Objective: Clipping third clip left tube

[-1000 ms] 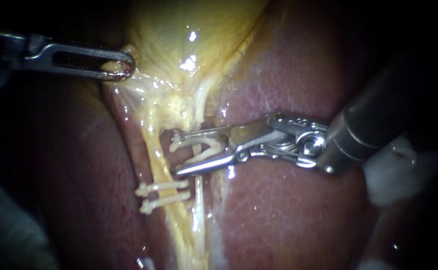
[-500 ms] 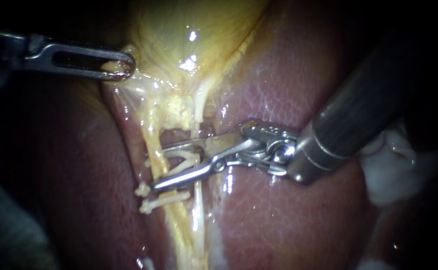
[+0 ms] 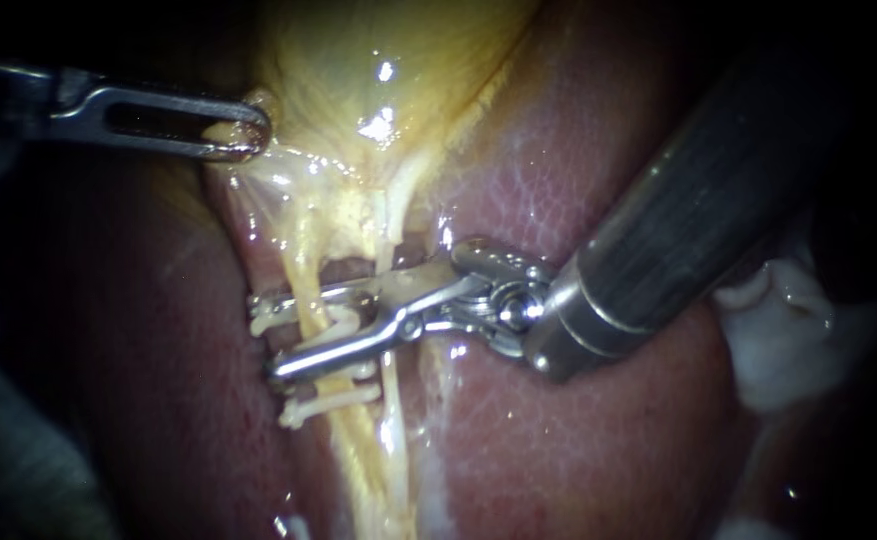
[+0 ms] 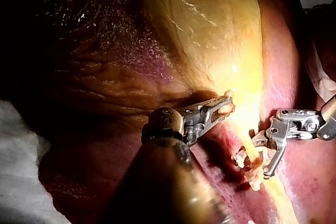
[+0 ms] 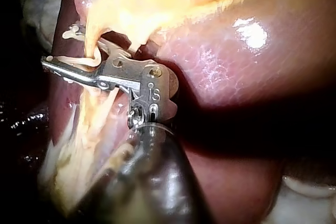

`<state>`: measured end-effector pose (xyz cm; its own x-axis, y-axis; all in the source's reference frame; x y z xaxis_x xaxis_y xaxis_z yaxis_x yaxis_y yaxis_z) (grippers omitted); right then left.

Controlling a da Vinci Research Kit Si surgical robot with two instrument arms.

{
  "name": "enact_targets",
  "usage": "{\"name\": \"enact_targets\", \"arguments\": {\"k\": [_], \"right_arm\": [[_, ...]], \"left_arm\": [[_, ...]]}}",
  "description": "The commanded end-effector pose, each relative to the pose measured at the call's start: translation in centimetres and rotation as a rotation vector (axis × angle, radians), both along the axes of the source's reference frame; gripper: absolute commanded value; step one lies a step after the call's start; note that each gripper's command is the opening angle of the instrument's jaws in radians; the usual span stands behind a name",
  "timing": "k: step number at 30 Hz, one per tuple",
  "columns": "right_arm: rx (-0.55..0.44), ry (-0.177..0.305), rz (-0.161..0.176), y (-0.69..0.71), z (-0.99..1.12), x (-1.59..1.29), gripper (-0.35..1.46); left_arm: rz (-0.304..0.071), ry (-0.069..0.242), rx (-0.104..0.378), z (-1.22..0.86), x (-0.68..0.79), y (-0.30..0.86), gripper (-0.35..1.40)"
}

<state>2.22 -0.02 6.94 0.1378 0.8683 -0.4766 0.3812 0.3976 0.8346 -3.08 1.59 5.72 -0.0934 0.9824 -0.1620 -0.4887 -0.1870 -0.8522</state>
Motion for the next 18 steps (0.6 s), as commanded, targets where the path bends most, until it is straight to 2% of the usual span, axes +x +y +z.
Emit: {"name": "enact_targets", "arguments": {"k": [1, 9, 18], "right_arm": [[0.001, 0.001, 0.002, 0.0, -0.02, 0.01, 0.48], [0.012, 0.004, 0.005, 0.07, -0.21, 0.04, 0.47], [0.034, 0.014, 0.002, 0.17, -0.63, -0.04, 0.45]], "left_arm": [[0.0, 0.0, 0.0, 0.0, 0.0, 0.0, -0.35], [0.0, 0.0, 0.0, 0.01, -0.01, 0.0, -0.35], [0.0, 0.0, -0.001, 0.02, -0.01, 0.0, -0.35]]}}
